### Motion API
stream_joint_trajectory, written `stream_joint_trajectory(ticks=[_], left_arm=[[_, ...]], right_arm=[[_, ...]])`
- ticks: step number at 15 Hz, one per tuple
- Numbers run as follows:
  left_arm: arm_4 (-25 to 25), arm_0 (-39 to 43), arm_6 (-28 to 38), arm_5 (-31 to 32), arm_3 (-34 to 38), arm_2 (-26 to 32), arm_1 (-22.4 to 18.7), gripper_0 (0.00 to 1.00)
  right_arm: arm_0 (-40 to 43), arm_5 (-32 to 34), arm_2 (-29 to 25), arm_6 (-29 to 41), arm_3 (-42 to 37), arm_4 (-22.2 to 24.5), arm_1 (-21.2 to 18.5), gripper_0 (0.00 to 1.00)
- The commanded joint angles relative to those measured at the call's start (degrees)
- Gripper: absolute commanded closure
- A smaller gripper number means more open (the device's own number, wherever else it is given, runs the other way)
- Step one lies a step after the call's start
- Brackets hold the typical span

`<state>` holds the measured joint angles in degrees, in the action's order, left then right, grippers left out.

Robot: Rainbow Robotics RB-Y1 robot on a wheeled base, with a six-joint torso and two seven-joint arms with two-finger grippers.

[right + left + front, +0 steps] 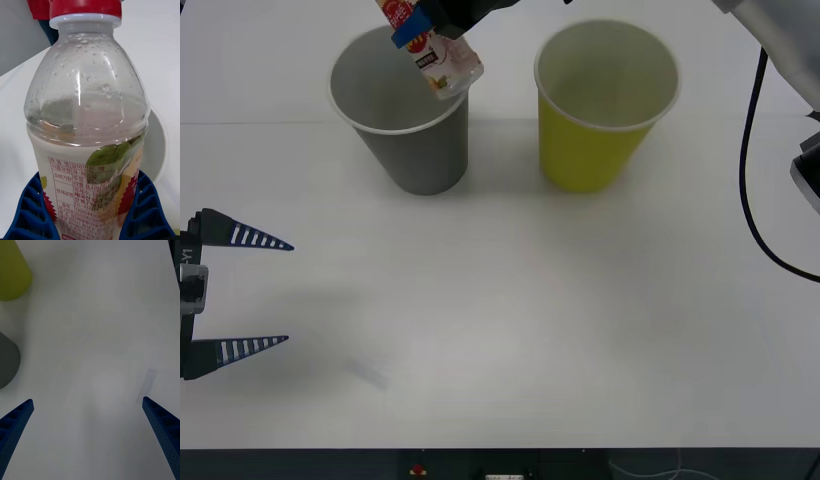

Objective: Put the can into the green bin and the plastic bottle into the gray bin

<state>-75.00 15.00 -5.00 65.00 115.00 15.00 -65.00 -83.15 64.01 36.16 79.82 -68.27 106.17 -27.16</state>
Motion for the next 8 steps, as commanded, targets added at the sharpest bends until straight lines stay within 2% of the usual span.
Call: stream_joint_trajectory(ticks=[1, 4, 8], left_arm=[[0.0, 0.0, 0.0, 0.0, 0.0, 0.0, 0.0, 0.00], [0.0, 0.0, 0.0, 0.0, 0.0, 0.0, 0.0, 0.00], [0.0, 0.0, 0.0, 0.0, 0.0, 0.0, 0.0, 0.00]], right_arm=[[-1.4, -2.8, 1.9, 0.0, 3.9, 0.9, 2.6, 1.00], [-2.2, -6.5, 5.2, 0.0, 7.0, 1.9, 4.6, 1.00], [-2.6, -8.6, 6.3, 0.0, 9.1, 2.6, 6.1, 1.00]])
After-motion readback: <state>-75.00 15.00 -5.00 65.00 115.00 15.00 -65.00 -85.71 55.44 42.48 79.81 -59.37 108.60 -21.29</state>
